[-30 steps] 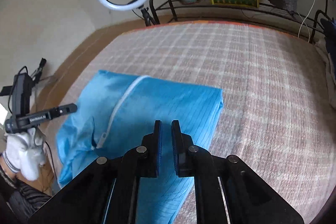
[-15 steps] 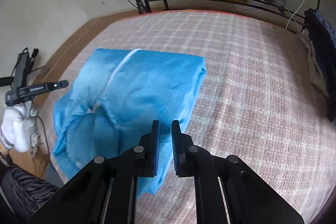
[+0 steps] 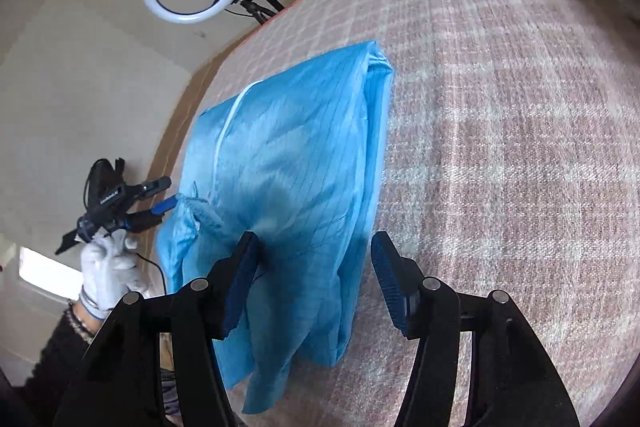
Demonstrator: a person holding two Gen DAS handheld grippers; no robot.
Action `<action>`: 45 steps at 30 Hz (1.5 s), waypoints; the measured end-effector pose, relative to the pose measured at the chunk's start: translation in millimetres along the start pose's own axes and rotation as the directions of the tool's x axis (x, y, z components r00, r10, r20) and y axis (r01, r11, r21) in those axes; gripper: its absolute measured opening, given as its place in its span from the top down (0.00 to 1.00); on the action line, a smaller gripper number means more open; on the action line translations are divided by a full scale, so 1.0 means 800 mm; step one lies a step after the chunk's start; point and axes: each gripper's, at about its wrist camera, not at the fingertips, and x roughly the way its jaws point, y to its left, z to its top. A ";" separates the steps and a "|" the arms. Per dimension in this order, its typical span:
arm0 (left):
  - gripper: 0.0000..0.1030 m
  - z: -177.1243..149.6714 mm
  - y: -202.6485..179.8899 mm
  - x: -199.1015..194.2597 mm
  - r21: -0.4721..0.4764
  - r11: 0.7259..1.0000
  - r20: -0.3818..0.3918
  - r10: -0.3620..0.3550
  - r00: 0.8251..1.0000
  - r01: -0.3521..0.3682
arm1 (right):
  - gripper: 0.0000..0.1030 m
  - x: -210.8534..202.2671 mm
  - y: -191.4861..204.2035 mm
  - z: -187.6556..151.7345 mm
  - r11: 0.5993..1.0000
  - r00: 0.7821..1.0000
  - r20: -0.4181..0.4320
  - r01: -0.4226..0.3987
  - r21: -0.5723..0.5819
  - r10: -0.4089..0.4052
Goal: Fold large clothes
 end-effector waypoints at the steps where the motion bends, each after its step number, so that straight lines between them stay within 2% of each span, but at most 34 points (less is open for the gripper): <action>1: 0.39 0.003 0.004 0.004 -0.012 1.000 -0.010 -0.016 1.000 0.016 | 0.44 0.002 -0.003 0.001 1.000 1.000 0.000 -0.002 0.009 0.002; 4: 0.39 0.007 0.007 0.019 -0.028 0.999 -0.039 -0.047 0.998 0.046 | 0.44 0.011 -0.014 0.009 0.998 0.999 -0.007 -0.031 0.047 0.032; 7: 0.39 0.013 0.004 0.023 -0.018 0.997 -0.033 -0.072 0.997 0.071 | 0.44 0.016 -0.017 0.014 0.996 0.998 0.002 -0.056 0.070 0.056; 9: 0.39 0.016 0.005 0.028 -0.039 0.993 -0.042 -0.115 0.993 0.113 | 0.44 0.017 -0.023 0.021 0.994 0.998 0.009 -0.070 0.083 0.069; 12: 0.39 0.019 -0.003 0.039 -0.031 0.990 -0.057 -0.137 0.989 0.136 | 0.45 0.021 -0.033 0.027 0.984 0.993 0.016 -0.122 0.133 0.121; 16: 0.42 0.015 -0.018 0.049 0.021 0.992 -0.081 -0.124 0.989 0.126 | 0.58 0.026 -0.040 0.026 0.968 0.985 0.024 -0.171 0.185 0.169; 20: 0.60 0.013 -0.020 0.054 0.012 0.994 -0.091 -0.110 0.990 0.112 | 0.62 0.034 -0.035 0.029 0.965 0.984 0.023 -0.175 0.196 0.174; 22: 0.70 0.010 -0.026 0.054 0.036 0.996 -0.081 -0.073 0.994 0.076 | 0.64 0.039 -0.029 0.031 0.968 0.986 0.018 -0.166 0.190 0.165; 23: 0.77 0.009 -0.031 0.055 0.050 0.997 -0.077 -0.059 0.995 0.063 | 0.67 0.041 -0.027 0.033 0.968 0.987 0.015 -0.163 0.189 0.163; 24: 0.83 0.007 -0.037 0.054 0.066 0.996 -0.069 -0.047 0.997 0.052 | 0.75 0.043 -0.024 0.034 0.970 0.988 0.010 -0.153 0.191 0.154; 25: 0.86 0.005 -0.045 0.051 0.089 0.995 -0.056 -0.033 0.998 0.038 | 0.83 0.045 -0.021 0.036 0.971 0.989 0.004 -0.145 0.190 0.147; 27: 0.90 -0.001 -0.063 0.045 0.145 0.989 -0.029 0.003 1.000 0.001 | 0.89 0.044 -0.010 0.039 0.980 0.993 0.007 -0.116 0.161 0.117; 30: 0.92 -0.012 -0.088 0.032 0.226 0.973 0.014 0.038 0.999 -0.040 | 0.93 0.038 0.016 0.046 0.997 0.999 0.021 -0.037 0.067 0.036; 34: 0.93 -0.025 -0.104 0.016 0.256 0.965 0.048 0.040 0.998 -0.051 | 0.94 0.026 0.043 0.053 0.999 0.998 0.062 0.030 -0.023 -0.028; 42: 0.95 -0.052 -0.149 -0.010 0.310 0.951 0.084 -0.009 0.996 -0.018 | 0.95 -0.017 0.055 0.049 0.997 0.994 0.112 0.027 -0.070 -0.019; 45: 0.95 -0.060 -0.174 -0.006 0.358 0.933 0.098 0.005 0.995 -0.040 | 0.95 -0.035 0.054 0.048 0.996 0.992 0.125 0.032 -0.085 -0.021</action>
